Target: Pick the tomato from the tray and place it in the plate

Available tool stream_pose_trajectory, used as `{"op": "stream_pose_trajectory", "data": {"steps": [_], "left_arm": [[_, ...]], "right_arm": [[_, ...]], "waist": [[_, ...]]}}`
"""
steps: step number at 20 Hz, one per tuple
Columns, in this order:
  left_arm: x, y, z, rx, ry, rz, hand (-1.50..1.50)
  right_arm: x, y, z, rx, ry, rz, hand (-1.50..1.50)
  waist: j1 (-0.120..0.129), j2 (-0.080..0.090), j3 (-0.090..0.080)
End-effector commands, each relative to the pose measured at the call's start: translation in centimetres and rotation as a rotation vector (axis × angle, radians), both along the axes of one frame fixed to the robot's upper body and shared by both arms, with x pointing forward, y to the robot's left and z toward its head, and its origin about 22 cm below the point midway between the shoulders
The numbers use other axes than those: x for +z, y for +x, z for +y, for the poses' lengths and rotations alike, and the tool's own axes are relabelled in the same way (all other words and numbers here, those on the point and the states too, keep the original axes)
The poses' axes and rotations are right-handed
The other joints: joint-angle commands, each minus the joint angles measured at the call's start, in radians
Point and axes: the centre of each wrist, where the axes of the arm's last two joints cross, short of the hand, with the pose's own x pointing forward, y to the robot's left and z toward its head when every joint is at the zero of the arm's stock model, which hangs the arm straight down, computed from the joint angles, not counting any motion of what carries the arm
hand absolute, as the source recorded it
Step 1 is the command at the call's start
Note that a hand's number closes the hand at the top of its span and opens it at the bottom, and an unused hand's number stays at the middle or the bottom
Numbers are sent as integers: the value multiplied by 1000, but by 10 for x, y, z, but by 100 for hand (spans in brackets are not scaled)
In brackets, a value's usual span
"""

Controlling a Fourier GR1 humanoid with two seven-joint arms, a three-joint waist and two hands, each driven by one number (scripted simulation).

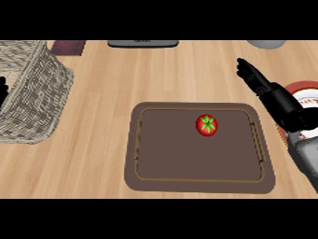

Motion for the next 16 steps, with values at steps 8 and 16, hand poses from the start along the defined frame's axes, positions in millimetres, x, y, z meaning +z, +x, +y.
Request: {"op": "stream_pose_trajectory", "data": {"steps": [8, 16], "left_arm": [[-62, -19, -66, -87, -412, 284, 0], [-62, -29, -78, -116, -503, 326, 0]], "right_arm": [[94, 48, -25, -97, -132, -270, 150], [46, 51, -17, -76, 175, -266, -150]], "waist": [[-7, 22, -28], [-23, 27, -18]]}}
